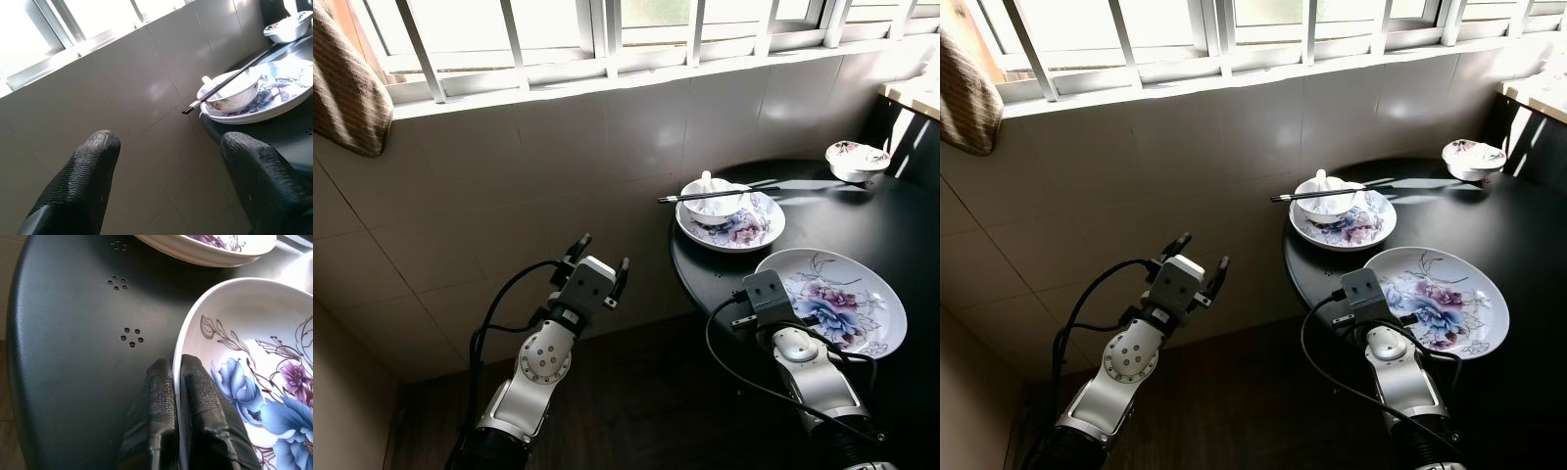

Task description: Kitchen organization

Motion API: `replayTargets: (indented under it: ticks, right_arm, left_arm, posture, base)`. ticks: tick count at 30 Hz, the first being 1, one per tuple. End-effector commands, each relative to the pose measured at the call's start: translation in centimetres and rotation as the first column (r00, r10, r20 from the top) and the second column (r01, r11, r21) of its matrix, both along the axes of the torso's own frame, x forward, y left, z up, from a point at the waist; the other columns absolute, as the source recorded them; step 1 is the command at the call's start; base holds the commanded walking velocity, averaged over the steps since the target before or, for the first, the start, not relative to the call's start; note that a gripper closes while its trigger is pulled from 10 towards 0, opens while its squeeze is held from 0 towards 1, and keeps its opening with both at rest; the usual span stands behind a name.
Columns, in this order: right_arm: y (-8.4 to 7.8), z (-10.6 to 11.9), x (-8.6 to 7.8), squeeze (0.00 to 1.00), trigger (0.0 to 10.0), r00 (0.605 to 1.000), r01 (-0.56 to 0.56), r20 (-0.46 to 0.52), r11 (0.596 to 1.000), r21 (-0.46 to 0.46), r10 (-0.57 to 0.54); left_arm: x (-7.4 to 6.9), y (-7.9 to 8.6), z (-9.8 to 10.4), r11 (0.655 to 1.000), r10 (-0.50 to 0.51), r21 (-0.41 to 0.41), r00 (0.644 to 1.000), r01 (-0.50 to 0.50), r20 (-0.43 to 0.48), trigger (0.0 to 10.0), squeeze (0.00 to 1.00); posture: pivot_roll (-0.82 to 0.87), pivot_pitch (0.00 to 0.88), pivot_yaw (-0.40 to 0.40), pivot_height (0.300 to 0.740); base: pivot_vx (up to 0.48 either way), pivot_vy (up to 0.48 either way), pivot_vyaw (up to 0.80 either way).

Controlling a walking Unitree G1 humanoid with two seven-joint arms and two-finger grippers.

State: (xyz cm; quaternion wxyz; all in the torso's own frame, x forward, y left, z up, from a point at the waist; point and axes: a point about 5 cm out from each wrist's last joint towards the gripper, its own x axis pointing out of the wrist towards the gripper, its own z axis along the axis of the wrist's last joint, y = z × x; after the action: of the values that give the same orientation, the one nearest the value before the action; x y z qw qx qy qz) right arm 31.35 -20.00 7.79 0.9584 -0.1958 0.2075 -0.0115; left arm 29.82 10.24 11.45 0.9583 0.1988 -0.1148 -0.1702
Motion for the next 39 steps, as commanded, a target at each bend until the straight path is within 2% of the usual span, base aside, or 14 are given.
replayTargets:
  ticks: [1,3,4,5,6,7,9,10,17,18,26,27,28,39]
  right_arm:
    - [0.01,-0.04,-0.20,0.00,0.0,1.000,0.016,-0.004,1.000,0.021,-0.016]
    - [-0.17,-0.06,-0.13,0.00,0.0,0.999,0.049,-0.020,0.998,0.029,-0.048]
    - [-0.26,-0.25,-0.09,0.00,7.4,0.997,0.063,-0.045,0.998,0.026,-0.062]
    - [-0.26,-0.25,-0.09,0.00,7.4,0.997,0.063,-0.045,0.998,0.026,-0.062]
    - [-0.33,-0.42,-0.07,0.00,10.0,0.996,0.068,-0.059,0.997,0.021,-0.067]
    - [-0.45,-0.50,-0.09,0.12,10.0,0.995,0.082,-0.061,0.996,0.040,-0.080]
    - [-0.50,-0.46,-0.11,0.12,10.0,0.995,0.090,-0.055,0.994,0.058,-0.087]
    - [-0.53,-0.37,-0.11,1.00,10.0,0.995,0.091,-0.050,0.993,0.076,-0.087]
    - [-0.69,-0.70,-0.21,0.96,10.0,0.989,0.100,-0.109,0.995,0.023,-0.097]
    - [-0.63,-0.59,-0.18,0.00,10.0,0.990,0.093,-0.105,0.995,0.017,-0.091]
    - [-0.75,-0.64,-0.56,0.00,10.0,0.988,0.065,-0.141,0.998,-0.009,-0.066]
    - [-0.79,-0.60,-0.59,0.00,6.0,0.988,0.064,-0.139,0.998,-0.011,-0.064]
    - [-0.86,-0.48,-0.60,0.00,0.0,0.989,0.061,-0.132,0.998,-0.019,-0.063]
    - [-0.70,-0.47,-0.98,0.00,0.0,0.991,0.051,-0.122,0.998,-0.043,-0.056]
  left_arm:
    - [0.17,0.19,-0.22,1.000,0.011,0.015,1.000,-0.011,-0.014,10.0,0.00]
    - [0.21,0.13,-0.24,1.000,0.012,0.015,1.000,-0.011,-0.017,10.0,0.00]
    - [0.22,0.09,-0.25,1.000,0.013,0.013,1.000,-0.013,-0.018,10.0,0.00]
    - [0.22,0.09,-0.25,1.000,0.013,0.013,1.000,-0.013,-0.018,10.0,0.00]
    - [0.22,0.08,-0.26,1.000,0.013,0.013,1.000,-0.013,-0.019,10.0,0.00]
    - [0.20,0.05,-0.31,1.000,0.014,0.014,1.000,-0.013,-0.021,10.0,0.00]
    - [0.18,0.03,-0.33,1.000,0.013,0.014,1.000,-0.013,-0.021,10.0,0.00]
    - [0.15,0.05,-0.43,1.000,0.014,0.017,1.000,-0.014,-0.023,10.0,0.00]
    - [0.13,0.10,-0.54,1.000,0.017,0.019,0.999,-0.017,-0.028,10.0,0.00]
    - [0.14,0.09,-0.54,1.000,0.017,0.020,0.999,-0.017,-0.028,10.0,0.00]
    - [0.14,0.07,-0.59,1.000,0.017,0.016,0.999,-0.016,-0.032,10.0,0.00]
    - [0.14,0.07,-0.59,1.000,0.017,0.015,0.999,-0.017,-0.033,10.0,0.00]
    - [0.14,0.08,-0.61,1.000,0.018,0.012,0.999,-0.018,-0.035,10.0,0.00]
    - [0.21,0.07,-0.71,1.000,0.020,0.008,0.999,-0.019,-0.041,10.0,0.00]
  posture:
    - [0.03,0.000,0.032,0.740]
    - [0.03,0.000,0.028,0.740]
    - [0.03,0.000,0.028,0.740]
    - [0.03,0.000,0.028,0.740]
    - [0.03,0.000,0.027,0.740]
    - [0.03,0.000,0.026,0.740]
    - [0.03,0.000,0.025,0.740]
    - [0.03,0.000,0.025,0.740]
    - [0.03,0.000,0.025,0.740]
    - [0.03,0.000,0.025,0.740]
    - [0.02,0.000,0.023,0.740]
    - [0.02,0.000,0.023,0.740]
    - [0.02,0.000,0.022,0.740]
    - [0.02,0.000,0.023,0.740]
  base:
    - [0.000,0.000,0.00]
    - [0.000,0.000,0.00]
    - [0.000,0.000,0.00]
    - [0.000,0.000,0.00]
    - [0.000,0.000,0.00]
    - [0.000,0.000,0.00]
    - [0.000,0.000,0.00]
    - [0.000,0.000,0.00]
    - [0.000,0.000,0.00]
    - [0.000,0.000,0.00]
    - [0.000,0.000,0.00]
    - [0.000,0.000,0.00]
    - [0.000,0.000,0.00]
    - [0.000,0.000,0.00]
